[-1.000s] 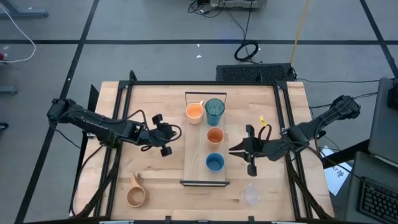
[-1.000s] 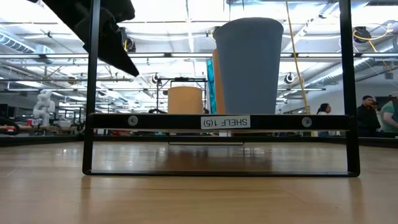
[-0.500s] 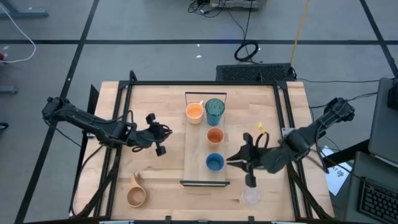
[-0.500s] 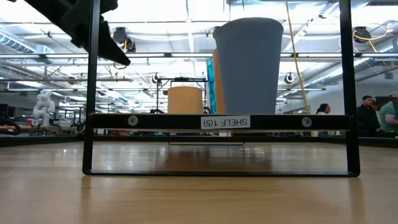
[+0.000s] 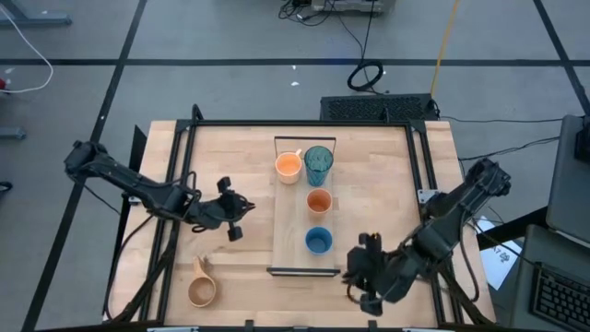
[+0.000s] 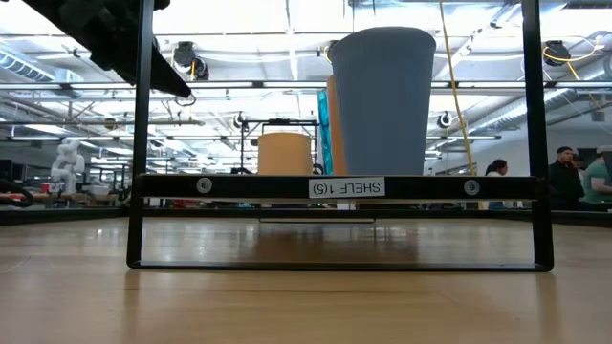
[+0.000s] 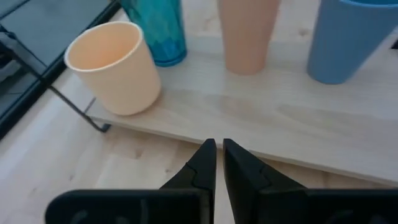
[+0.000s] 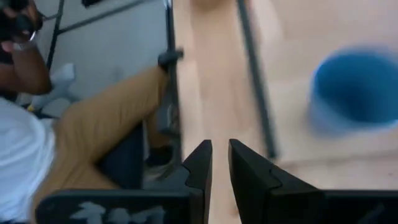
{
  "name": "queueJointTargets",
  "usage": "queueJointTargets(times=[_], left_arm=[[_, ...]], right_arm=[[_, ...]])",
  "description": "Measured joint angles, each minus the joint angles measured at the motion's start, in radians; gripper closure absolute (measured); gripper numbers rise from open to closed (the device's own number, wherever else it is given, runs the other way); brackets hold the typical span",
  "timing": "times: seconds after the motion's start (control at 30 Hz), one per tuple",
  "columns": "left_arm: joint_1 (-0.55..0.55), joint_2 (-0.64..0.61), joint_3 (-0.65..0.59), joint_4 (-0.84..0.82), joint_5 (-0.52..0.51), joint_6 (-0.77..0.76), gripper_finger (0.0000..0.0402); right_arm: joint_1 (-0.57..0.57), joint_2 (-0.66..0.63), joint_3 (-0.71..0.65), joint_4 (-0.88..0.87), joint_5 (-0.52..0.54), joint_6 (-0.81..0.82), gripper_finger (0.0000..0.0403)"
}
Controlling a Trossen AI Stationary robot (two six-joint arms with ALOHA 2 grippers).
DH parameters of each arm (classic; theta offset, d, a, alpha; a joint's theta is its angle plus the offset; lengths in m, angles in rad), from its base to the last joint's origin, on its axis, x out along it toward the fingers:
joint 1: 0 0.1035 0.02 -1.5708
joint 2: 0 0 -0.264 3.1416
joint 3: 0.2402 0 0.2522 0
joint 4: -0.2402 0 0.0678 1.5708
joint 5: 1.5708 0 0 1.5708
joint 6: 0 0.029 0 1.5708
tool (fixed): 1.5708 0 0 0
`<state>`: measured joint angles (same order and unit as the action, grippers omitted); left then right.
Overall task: Stack small to large cups/mugs on shelf
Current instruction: Put the transparent mug on the shelf
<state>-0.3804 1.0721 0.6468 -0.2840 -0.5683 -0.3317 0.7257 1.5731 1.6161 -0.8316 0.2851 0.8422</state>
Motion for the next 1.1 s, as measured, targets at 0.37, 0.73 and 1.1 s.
queueJointTargets(times=[0.37, 0.73, 1.1], left_arm=[[-0.085, 0.003, 0.000, 0.050, -0.009, -0.029, 0.0371], [-0.108, 0.003, 0.000, 0.058, -0.009, -0.027, 0.0371], [-0.109, 0.029, 0.001, 0.059, -0.009, -0.030, 0.0371]], right_arm=[[0.112, 0.112, 0.000, -0.061, -0.150, 0.289, 0.0338], [0.166, 0.200, 0.000, -0.104, -0.213, 0.429, 0.0239], [0.168, 0.260, 0.000, -0.228, -0.212, 0.346, 0.0195]])
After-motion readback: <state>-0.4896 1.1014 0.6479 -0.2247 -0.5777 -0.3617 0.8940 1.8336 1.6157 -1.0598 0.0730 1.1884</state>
